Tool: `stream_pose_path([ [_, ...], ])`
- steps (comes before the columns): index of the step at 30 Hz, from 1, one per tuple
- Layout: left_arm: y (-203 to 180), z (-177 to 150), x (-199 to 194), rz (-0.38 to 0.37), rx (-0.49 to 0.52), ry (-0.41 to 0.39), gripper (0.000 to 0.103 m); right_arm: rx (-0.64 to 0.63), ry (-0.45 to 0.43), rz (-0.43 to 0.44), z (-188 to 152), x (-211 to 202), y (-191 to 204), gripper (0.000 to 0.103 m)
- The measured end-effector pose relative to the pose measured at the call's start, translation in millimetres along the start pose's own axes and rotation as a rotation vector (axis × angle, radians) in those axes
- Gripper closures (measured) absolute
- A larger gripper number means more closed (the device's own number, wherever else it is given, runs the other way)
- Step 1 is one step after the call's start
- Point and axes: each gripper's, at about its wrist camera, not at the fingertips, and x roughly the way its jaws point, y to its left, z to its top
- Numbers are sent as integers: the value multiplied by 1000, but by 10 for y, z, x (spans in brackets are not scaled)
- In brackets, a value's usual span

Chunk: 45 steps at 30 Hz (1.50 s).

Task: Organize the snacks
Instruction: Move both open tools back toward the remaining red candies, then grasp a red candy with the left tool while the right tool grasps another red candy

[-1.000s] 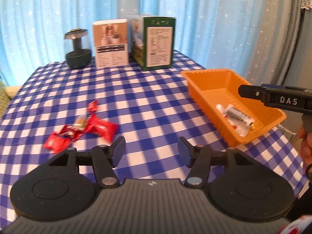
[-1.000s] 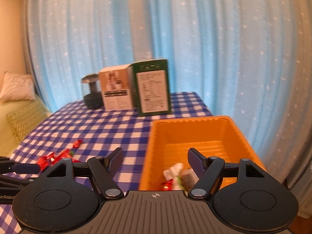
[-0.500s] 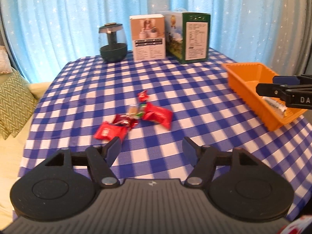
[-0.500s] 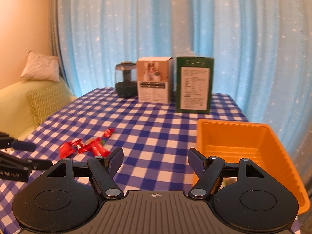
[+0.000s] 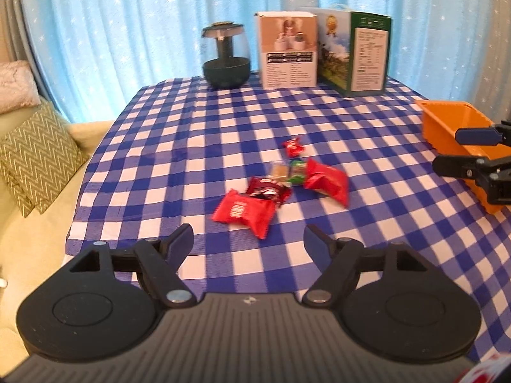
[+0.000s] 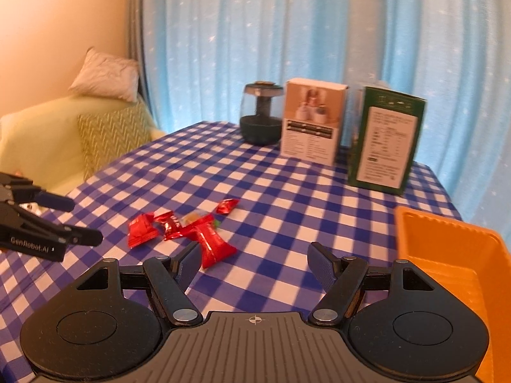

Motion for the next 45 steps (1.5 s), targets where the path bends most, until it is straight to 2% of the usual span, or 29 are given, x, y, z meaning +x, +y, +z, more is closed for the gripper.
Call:
stream_pose_path([
  [5,167,-7,174,1,-79,40,30,-50,32,35,18,310,73,30],
  [15,300,93,492,19,-147,76,30,-124,105,126,-32,946,221,31],
  [17,337,109,533,28,-163,78,31,-138,112,138,-40,1054,250,40],
  [21,415,131,617,18,-203,83,32,-167,114,157,-40,1221,299,43],
  [24,455,139,662,3,-238,90,39,-182,120,160,-37,1319,316,46],
  [27,447,139,669,-20,-259,94,39,-192,126,158,-38,1385,308,53],
  [29,410,150,681,-29,-257,94,39,-190,129,157,-37,1410,299,65],
  [31,364,155,695,-29,-252,92,40,-182,127,156,-29,1395,289,68],
  [37,274,169,796,-61,-253,106,41,-134,128,116,33,1268,242,69],
  [39,275,177,823,-72,-266,108,46,-109,132,104,58,1219,216,69],
  [45,370,197,945,-101,-367,129,50,-83,137,90,64,1159,169,69],
])
